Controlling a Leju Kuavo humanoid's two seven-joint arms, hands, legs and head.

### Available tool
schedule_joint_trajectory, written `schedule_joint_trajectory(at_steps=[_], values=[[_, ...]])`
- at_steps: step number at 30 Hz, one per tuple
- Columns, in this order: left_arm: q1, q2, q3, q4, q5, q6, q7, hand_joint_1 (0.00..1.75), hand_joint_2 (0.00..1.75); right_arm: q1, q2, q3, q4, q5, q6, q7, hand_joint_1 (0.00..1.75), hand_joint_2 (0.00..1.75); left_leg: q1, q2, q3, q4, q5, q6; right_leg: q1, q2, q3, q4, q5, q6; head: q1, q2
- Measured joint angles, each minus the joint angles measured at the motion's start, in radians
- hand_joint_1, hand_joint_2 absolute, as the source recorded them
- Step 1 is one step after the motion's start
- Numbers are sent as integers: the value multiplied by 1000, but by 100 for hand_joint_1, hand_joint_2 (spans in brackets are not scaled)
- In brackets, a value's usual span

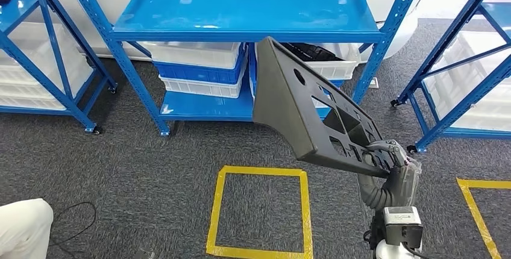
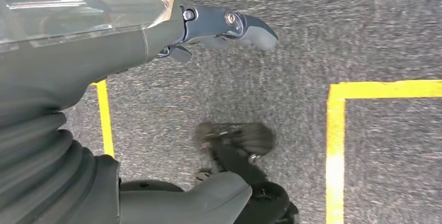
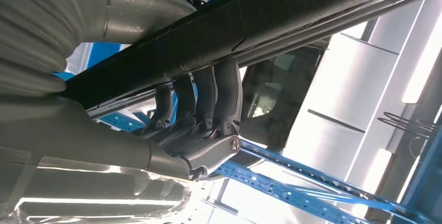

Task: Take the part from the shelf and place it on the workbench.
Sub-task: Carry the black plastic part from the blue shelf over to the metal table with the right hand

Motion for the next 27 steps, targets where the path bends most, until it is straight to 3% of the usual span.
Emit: schedule_joint_trajectory(at_steps=[1, 2, 3, 5, 7, 9, 10, 12, 14, 15, 16, 17, 19, 21, 23, 25, 27], values=[[0, 0, 0, 0, 0, 0, 0, 0, 175, 1, 0, 0, 0, 0, 0, 0, 175, 175, 0, 0, 12, 18, 8, 0, 1, 0, -13, 3, 9, 2, 0, 0], [0, 0, 0, 0, 0, 0, 0, 0, 175, 1, 0, 0, 0, 0, 0, 0, 175, 175, 0, 0, 42, -1, 31, 2, 2, 0, -26, 6, 16, 5, 0, 0], [-1, 0, 0, 0, 0, 0, 0, 0, 175, 2, 0, -1, 0, 0, 0, 0, 175, 175, 0, 0, 87, -53, 58, 6, 2, 0, -36, 9, 22, 8, 0, 0], [-3, 1, 0, 0, 0, 0, -2, 0, 175, 2, 1, -2, -1, 1, -1, 0, 175, 175, -3, -4, 190, -199, 73, 16, 4, 0, -50, 16, 32, 17, 0, 0], [-5, 2, 0, 0, -1, 0, -3, 0, 175, 1, 3, -5, -5, 1, -2, 0, 175, 175, -9, -7, 237, -282, 61, 25, 5, -2, -58, 17, 45, 30, 1, 0], [-5, 2, 0, 0, -2, 0, -3, 0, 175, 2, 4, -8, -10, 1, -3, 0, 175, 175, -12, -5, 230, -293, 73, 39, 5, -3, -64, 16, 57, 44, 1, 0], [-5, 1, 0, 0, -3, 0, -3, 0, 175, 3, 4, -11, -12, 1, -4, 0, 175, 175, -11, -3, 224, -297, 84, 48, 5, -2, -72, 23, 50, 48, 1, 0], [-6, 0, 0, 0, -4, 0, -2, 0, 175, 6, 4, -17, -19, 5, -4, 1, 175, 175, -8, 3, 204, -306, 109, 64, 6, -1, -101, 88, -11, 42, 6, 0], [-6, 2, 1, 0, -5, 0, -2, 0, 175, 11, 4, -22, -24, 12, -4, 2, 175, 175, -11, 6, 177, -305, 130, 70, 5, -1, -139, 212, -93, 34, 11, 0], [-6, 2, 1, 0, -4, 0, -2, 0, 175, 14, 4, -23, -25, 15, -4, 3, 175, 175, -11, 7, 163, -304, 140, 70, 5, -1, -147, 265, -113, 36, 11, 0], [-5, 2, 1, 0, -4, 0, -2, 0, 175, 19, 4, -26, -27, 16, -4, 3, 175, 175, -12, 8, 148, -303, 150, 69, 4, -1, -142, 292, -115, 44, 11, 0], [-5, 2, 1, 0, -4, 0, -2, 0, 175, 22, 4, -28, -28, 16, -4, 4, 175, 175, -11, 8, 134, -301, 160, 67, 3, -1, -120, 283, -100, 54, 11, 0], [-5, 1, 2, 0, -2, 0, -2, 0, 175, 24, 4, -31, -33, 16, -4, 4, 175, 175, -11, 8, 108, -294, 177, 60, 1, -1, -30, 169, -60, 71, 11, 0], [-4, 2, 5, 0, 1, 0, -4, 0, 175, 24, 5, -33, -38, 16, -3, 4, 175, 175, -14, 8, 89, -285, 192, 49, 4, 1, 58, 34, -54, 66, 10, 0], [-3, 2, 11, 0, 3, 0, -5, 0, 175, 23, 6, -35, -41, 16, -1, 4, 175, 175, -17, 8, 80, -282, 208, 39, 10, 3, 76, -15, -59, 53, 8, 0], [0, 5, 16, 0, 4, 0, -5, 0, 175, 23, 7, -37, -42, 16, 1, 3, 175, 175, -13, 6, 71, -275, 205, 29, 3, 2, 60, -12, -48, 35, 6, 0], [3, 7, 18, 1, 5, 0, -6, 0, 175, 21, 9, -39, -43, 15, 2, 3, 175, 175, -8, 2, 49, -217, 137, 18, -3, -1, 48, -12, -31, 10, 4, 0]])
